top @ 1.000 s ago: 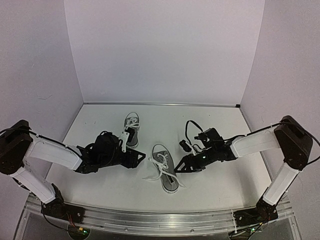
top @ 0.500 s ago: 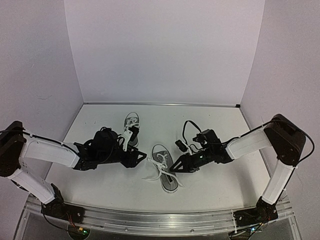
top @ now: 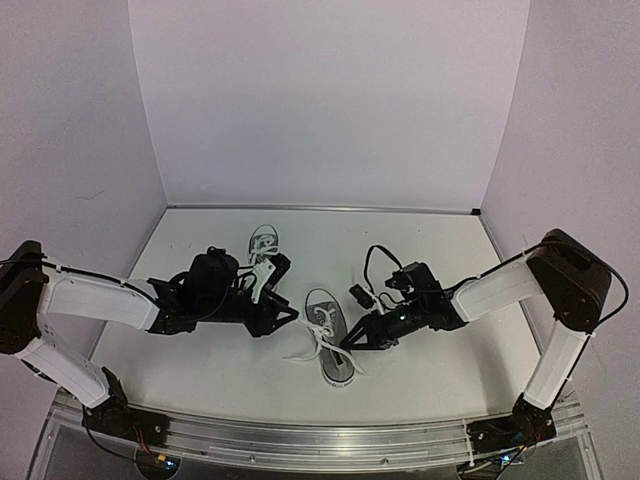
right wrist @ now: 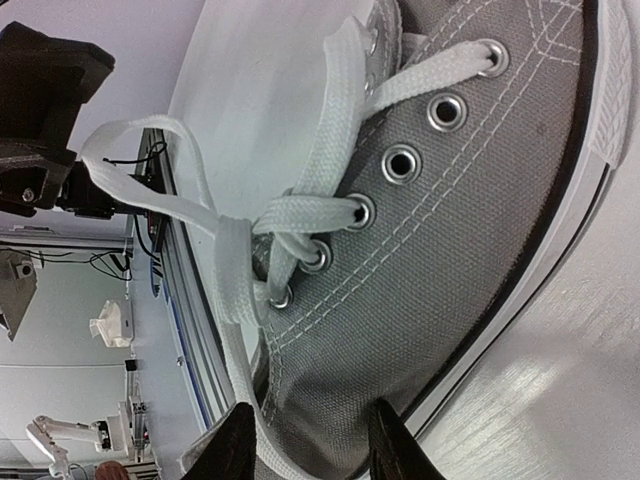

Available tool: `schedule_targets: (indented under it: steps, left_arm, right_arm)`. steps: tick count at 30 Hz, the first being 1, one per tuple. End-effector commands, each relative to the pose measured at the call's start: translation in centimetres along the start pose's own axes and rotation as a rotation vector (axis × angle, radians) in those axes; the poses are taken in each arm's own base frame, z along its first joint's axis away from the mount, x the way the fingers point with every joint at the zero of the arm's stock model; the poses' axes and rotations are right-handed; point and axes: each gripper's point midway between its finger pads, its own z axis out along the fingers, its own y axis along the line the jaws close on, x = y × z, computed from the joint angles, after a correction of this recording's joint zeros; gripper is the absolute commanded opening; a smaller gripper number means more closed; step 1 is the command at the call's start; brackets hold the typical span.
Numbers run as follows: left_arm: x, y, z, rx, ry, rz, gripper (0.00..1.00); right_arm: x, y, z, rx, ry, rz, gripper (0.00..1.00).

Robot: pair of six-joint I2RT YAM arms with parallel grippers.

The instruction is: Tie the shoes

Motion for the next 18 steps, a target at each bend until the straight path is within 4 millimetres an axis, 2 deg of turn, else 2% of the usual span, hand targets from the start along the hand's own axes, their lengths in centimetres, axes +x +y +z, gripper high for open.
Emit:
schedule_targets:
  steps: [1, 5, 8, 12, 14, 18]
  left_arm:
    - [-1.7, -1.4, -1.0, 0.070, -0.057, 0.032, 0.35]
    - [-0.9, -1.5, -1.3, 0.077, -0.055, 0.014, 0.32]
    - [-1.3, -1.3, -2.0, 0.062, -0.093, -0.005, 0.33]
    - [-1.6, -0.6, -3.3, 0.011, -0.154, -0.031, 0.34]
    - [-1.3, -0.6, -3.6, 0.014, -0.169, -0.056, 0.33]
    - [0.1, -0.8, -3.4, 0.047, -0.176, -0.125, 0.31]
  right_arm:
    - [0.1, 2.0, 0.2, -0.050, 0.007, -0.048, 0.32]
    - [0.1, 2.2, 0.0, -0.045, 0.008, -0.055, 0.32]
    - [0.1, 1.8, -0.2, -0.001, 0.017, -0.064, 0.33]
    - [-1.4, 2.8, -1.5, 0.052, -0.019, -0.127, 0.36]
    - [-2.5, 3.8, -2.4, 0.068, -0.046, -0.163, 0.36]
    - [-4.5, 4.6, -3.4, 0.120, -0.084, -0.211, 0.35]
